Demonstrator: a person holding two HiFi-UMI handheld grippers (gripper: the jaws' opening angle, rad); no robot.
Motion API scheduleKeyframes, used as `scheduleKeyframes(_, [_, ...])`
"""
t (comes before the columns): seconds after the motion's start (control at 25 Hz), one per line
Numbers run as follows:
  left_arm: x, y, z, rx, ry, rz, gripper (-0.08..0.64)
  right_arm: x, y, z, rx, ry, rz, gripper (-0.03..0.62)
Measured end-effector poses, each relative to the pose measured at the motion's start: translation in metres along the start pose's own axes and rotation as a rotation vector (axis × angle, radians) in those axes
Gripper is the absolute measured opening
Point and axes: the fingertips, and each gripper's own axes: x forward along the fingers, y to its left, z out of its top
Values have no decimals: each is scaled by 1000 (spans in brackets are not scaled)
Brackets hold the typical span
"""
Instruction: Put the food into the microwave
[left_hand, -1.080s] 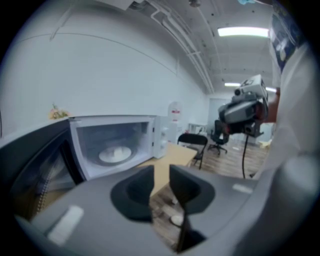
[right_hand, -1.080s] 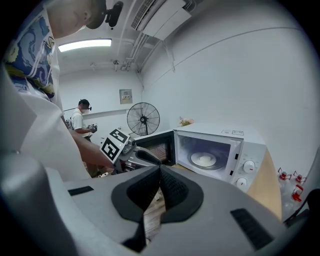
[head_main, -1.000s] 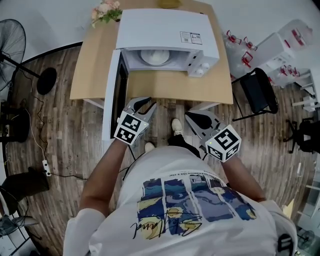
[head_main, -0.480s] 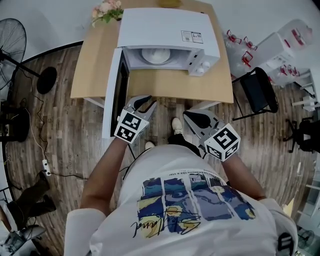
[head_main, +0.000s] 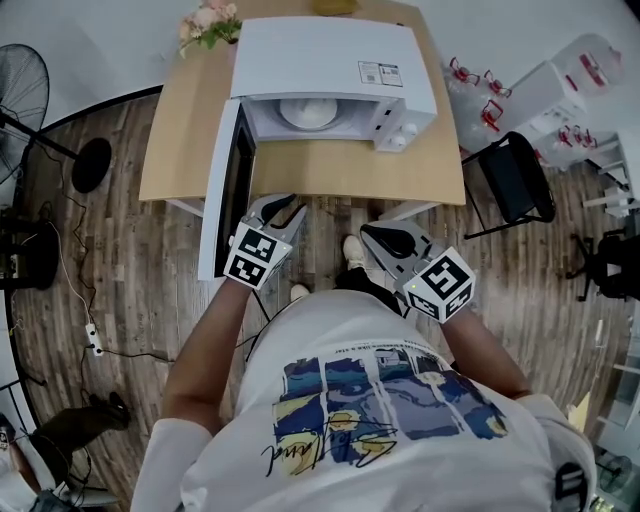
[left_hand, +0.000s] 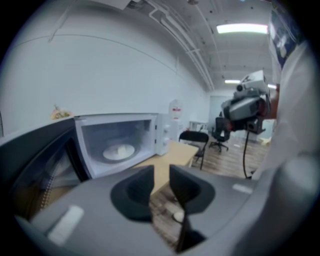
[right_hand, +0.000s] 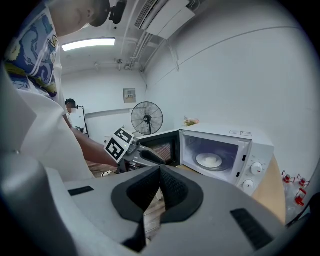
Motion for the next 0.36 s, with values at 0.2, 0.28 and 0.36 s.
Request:
scheduleKeyframes(0.2, [0, 1, -2, -7, 12, 4, 100, 2, -1, 2, -1, -1, 6, 6])
scheduleKeyframes(0.28, [0, 2, -2, -10, 13, 4, 100, 3, -3, 2, -2, 0, 8, 6])
scheduleKeyframes(0.36, [0, 2, -2, -14, 14, 6, 100, 5, -4, 1, -2, 0, 10, 6])
